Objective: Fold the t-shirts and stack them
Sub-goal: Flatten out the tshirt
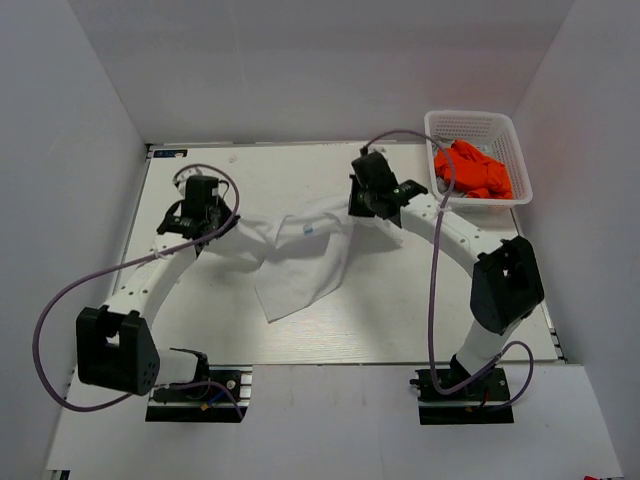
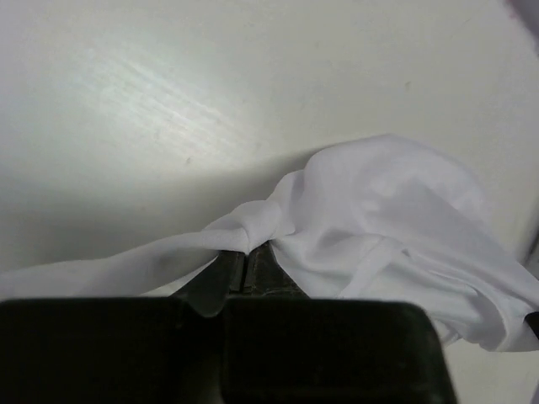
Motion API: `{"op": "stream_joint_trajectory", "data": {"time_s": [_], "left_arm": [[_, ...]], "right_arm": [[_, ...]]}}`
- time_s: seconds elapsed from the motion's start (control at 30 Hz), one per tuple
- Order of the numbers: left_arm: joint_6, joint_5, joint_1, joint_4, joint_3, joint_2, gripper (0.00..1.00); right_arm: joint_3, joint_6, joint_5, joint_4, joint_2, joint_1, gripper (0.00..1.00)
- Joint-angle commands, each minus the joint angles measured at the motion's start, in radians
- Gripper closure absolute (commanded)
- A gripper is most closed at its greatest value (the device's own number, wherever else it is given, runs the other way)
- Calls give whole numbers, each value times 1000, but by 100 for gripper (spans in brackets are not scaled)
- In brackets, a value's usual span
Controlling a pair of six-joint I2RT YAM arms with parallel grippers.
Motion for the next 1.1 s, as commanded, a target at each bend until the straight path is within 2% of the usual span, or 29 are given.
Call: {"op": "stream_joint_trajectory", "data": {"time_s": [0.0,0.03,0.13,0.17,0.27,0.3,0.33,0.37,0.4,0.43,0.47,0.53,0.57,0.6,0.63,0.67,0.7,0.73,0.77,0.83,0.9,0.93,1.0,1.03,1.07], "left_arm": [[36,-32,6,92,189,80,100],[48,-32,6,92,238,111,100],[94,-58,6,83,487,245,100],[109,-59,6,67,657,282,100],[171,-43,6,-25,940,417,100],[180,-14,6,-44,1095,436,100],[193,-14,6,-73,1149,447,100],[194,1,6,-73,1180,447,100],[206,27,6,-63,1162,392,100],[206,27,6,-6,1111,345,100],[206,36,6,37,943,286,100],[206,37,6,120,744,164,100],[194,27,6,163,566,54,100],[184,27,6,180,479,6,100],[169,27,6,191,399,-37,100],[157,56,-6,191,254,-103,100],[137,94,-7,182,181,-133,100],[113,131,-7,172,108,-154,100],[85,203,-7,172,-34,-173,100],[43,239,-7,99,-132,-196,100],[16,262,-7,-32,-206,-210,99],[7,262,-7,-70,-221,-220,88],[-3,216,-7,-128,-246,-260,53],[-3,192,-7,-171,-257,-271,14],[-12,134,-7,-190,-257,-280,0]], "right_arm": [[177,-84,134,-85,56,-17,100],[305,-99,148,-83,91,-22,100],[517,-154,183,-104,184,-52,100],[712,-188,188,-113,203,-57,100],[941,-246,205,-113,280,-77,100],[938,-278,202,-96,270,-85,100],[920,-282,186,-75,224,-89,100],[845,-300,177,21,152,-91,100],[721,-309,160,60,109,-95,100],[573,-309,153,138,-27,-97,99],[495,-315,145,219,-73,-100,95],[221,-311,125,285,-223,-105,85],[162,-309,117,298,-256,-109,75],[104,-300,107,301,-284,-108,67],[-58,-248,94,299,-339,-111,60],[-108,-224,67,292,-382,-109,45],[-154,-201,24,271,-404,-112,32],[-299,-126,-2,266,-436,-109,18],[-337,-99,-65,255,-460,-112,10],[-447,-35,-94,180,-474,-114,10],[-476,4,-136,111,-461,-114,10],[-480,4,-153,70,-456,-114,10],[-481,10,-174,54,-430,-111,10],[-480,7,-185,56,-424,-112,10],[-470,-8,-185,59,-410,-114,10]]}}
